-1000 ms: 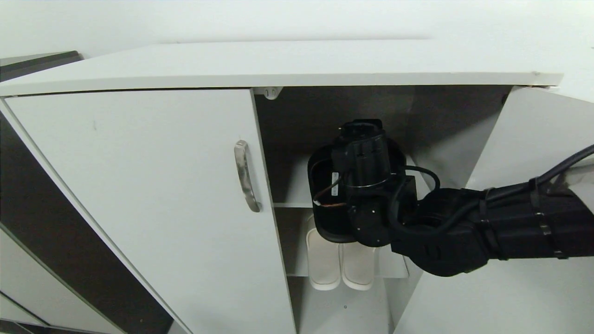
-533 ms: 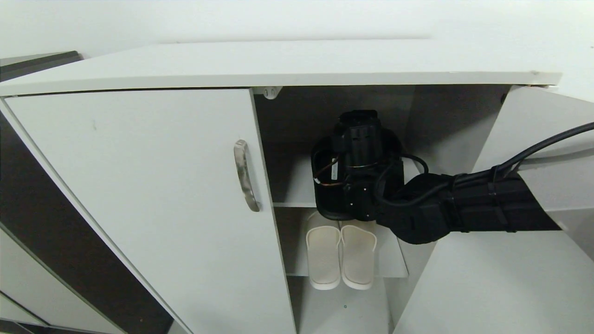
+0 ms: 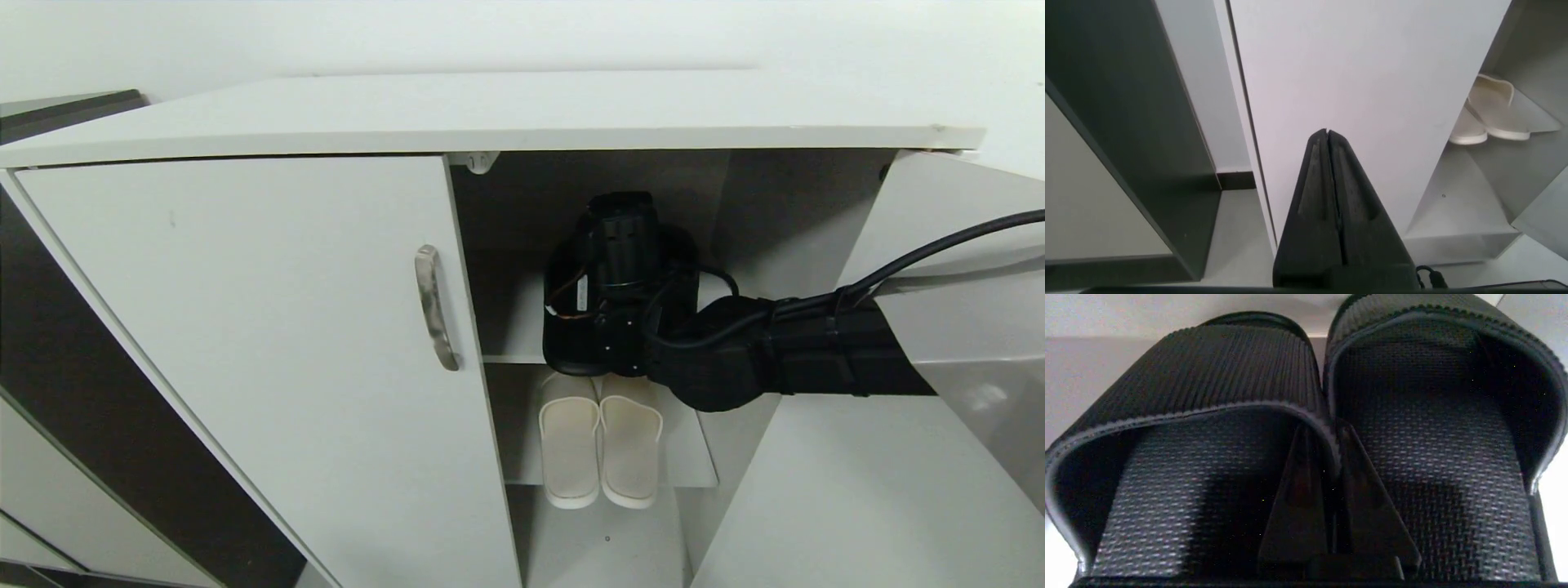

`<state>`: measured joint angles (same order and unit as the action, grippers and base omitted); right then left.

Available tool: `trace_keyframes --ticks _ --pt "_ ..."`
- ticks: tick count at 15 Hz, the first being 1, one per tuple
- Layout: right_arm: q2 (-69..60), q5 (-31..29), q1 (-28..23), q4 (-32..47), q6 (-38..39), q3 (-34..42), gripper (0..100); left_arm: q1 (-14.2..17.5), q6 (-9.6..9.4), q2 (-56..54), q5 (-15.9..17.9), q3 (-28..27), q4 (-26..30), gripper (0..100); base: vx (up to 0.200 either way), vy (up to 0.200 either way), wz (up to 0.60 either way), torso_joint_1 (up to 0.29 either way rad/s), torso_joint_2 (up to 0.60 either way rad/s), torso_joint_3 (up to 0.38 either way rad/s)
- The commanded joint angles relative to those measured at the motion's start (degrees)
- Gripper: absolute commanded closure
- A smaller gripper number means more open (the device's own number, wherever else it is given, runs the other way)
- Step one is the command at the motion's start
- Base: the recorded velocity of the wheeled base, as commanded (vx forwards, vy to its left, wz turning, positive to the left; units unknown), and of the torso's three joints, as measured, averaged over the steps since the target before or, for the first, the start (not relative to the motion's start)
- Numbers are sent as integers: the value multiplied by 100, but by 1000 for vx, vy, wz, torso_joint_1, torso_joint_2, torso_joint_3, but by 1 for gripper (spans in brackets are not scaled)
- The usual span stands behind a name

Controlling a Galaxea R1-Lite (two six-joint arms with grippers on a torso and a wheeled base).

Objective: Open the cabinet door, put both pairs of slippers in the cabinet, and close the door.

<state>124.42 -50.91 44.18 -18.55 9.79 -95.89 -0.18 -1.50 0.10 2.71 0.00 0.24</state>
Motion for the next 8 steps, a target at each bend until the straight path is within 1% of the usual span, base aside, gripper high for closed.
trace_keyframes --ticks 1,2,3,6,7,8 --pt "56 -16 -23 -17 14 -9 100 1 1 -1 2 0 2 100 0 0 0 0 0 0" --pt "65 -16 -23 -17 14 0 100 1 1 -1 2 0 2 100 0 0 0 0 0 0" --pt "65 -16 -23 -17 14 0 0 1 1 -1 2 0 2 100 0 0 0 0 0 0" --pt "-49 -16 47 -17 23 185 0 1 1 -1 -7 0 2 100 0 0 0 0 0 0" --pt "-260 -16 170 -25 32 431 0 1 1 -1 2 0 2 100 0 0 0 0 0 0" --pt "-330 -24 205 -34 41 519 0 1 1 -1 2 0 2 100 0 0 0 0 0 0"
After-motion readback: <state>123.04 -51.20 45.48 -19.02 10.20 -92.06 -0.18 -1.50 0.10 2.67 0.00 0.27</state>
